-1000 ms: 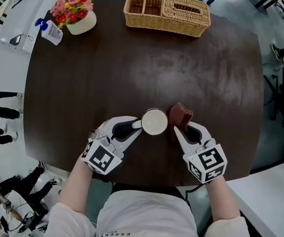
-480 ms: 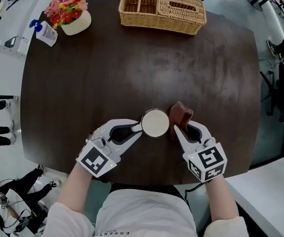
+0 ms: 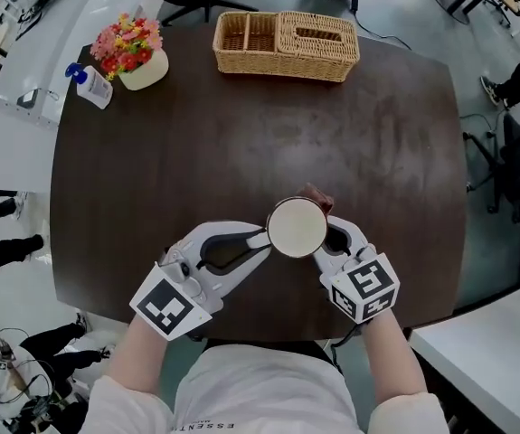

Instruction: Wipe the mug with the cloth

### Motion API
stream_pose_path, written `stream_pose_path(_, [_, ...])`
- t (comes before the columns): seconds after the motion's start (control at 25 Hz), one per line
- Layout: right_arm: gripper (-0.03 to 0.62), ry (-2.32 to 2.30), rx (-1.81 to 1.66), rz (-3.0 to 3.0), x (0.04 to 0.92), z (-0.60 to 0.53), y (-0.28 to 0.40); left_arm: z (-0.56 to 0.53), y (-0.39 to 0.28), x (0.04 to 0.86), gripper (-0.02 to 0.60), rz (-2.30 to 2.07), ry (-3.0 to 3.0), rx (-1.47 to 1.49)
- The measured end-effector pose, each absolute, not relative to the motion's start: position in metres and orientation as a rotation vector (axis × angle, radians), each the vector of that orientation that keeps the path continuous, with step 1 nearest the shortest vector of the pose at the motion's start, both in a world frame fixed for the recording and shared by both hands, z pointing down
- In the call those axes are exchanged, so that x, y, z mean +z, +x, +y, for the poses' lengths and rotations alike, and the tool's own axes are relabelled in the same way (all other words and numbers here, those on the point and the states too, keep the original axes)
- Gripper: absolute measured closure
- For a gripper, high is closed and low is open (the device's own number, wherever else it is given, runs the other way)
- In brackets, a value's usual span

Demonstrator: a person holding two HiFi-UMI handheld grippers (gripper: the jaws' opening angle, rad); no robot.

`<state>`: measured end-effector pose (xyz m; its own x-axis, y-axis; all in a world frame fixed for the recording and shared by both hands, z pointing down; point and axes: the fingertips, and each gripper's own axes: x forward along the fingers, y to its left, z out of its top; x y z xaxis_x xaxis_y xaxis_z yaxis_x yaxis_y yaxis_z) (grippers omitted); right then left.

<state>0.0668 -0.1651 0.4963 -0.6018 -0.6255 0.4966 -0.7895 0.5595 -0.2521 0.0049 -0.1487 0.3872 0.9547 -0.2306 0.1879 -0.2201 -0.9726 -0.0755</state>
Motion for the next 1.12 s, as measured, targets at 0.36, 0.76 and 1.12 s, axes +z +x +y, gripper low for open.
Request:
stream_pose_path(0.36, [0.511, 1.047, 0.588, -2.681, 0.466, -0.153, 0.044, -0.147, 0.015, 0.377, 0.515, 0.322, -3.057, -0.298])
stream_pose_path(0.76, [0.513, 0.846, 0.633, -2.738, 0.468, -0.124, 0.037, -0.143, 0.018, 0.383, 0.515, 0.357, -3.127, -0.301])
stream_pose_path(1.12, [0.513, 1.067, 0.721, -2.641, 0.477, -0.131, 0.092, -0.144, 0.016, 0.395, 0.515, 0.371, -3.060, -0.320])
